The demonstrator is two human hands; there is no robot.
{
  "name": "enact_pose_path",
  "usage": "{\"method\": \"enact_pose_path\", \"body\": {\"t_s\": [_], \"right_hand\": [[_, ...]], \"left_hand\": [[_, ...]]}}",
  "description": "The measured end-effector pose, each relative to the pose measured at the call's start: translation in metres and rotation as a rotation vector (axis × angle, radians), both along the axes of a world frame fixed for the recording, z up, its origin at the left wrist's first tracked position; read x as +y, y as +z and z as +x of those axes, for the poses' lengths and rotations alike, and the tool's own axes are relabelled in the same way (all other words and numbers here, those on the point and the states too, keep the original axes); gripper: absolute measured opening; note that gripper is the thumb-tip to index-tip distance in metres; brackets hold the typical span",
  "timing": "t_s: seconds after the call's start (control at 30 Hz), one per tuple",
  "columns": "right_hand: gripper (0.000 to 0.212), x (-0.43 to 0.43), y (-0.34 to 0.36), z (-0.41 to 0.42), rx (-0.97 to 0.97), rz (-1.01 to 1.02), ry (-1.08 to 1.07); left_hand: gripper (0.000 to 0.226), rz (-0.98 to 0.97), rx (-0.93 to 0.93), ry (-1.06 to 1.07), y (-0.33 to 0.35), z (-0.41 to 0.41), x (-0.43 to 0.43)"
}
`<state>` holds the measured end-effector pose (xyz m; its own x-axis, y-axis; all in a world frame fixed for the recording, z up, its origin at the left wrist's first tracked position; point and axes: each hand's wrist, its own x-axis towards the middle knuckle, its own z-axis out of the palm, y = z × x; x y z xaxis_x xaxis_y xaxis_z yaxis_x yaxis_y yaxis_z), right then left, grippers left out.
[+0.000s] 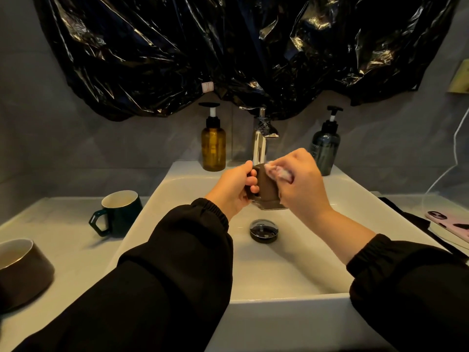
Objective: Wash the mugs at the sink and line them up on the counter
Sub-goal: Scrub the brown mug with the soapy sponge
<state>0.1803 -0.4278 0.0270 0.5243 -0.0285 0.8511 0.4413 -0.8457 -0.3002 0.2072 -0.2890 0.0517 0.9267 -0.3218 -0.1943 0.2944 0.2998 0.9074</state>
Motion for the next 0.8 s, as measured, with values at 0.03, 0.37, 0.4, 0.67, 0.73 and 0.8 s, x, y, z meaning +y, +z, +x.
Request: {"method": "enact_pose_path", "body": {"t_s": [0.03,0.37,0.4,0.67,0.73,0.8], "right_hand": [[0.005,0.002,-0.001,0.000,-0.017,-0.066,0.011],[0.007,-0.002,0.002,-0.001,-0.019,-0.011,-0.059],[0.007,0.001,0.002,-0.001,-0.044,-0.079,-0.066],[0.011,-0.009,0.011,0.003,0.126,0.247,-0.037],[0.011,-0.019,0.016,0.004,0.385,0.628,0.041],[0.011,-0.026,0.017,0.004,0.548,0.920,0.114]], "left_hand": [[0.036,0.013,-0.021,0.000,0.000,0.000,0.000],[0.038,0.184,-0.170,-0.060,-0.004,-0.004,-0.005],[0.038,0.211,-0.196,-0.061,-0.005,-0.004,-0.006],[0.039,0.043,-0.127,0.011,-0.001,0.001,0.000],[0.039,-0.052,-0.029,0.038,0.000,0.004,0.005],[0.039,-0.147,0.122,0.031,0.001,0.003,0.009]]}}
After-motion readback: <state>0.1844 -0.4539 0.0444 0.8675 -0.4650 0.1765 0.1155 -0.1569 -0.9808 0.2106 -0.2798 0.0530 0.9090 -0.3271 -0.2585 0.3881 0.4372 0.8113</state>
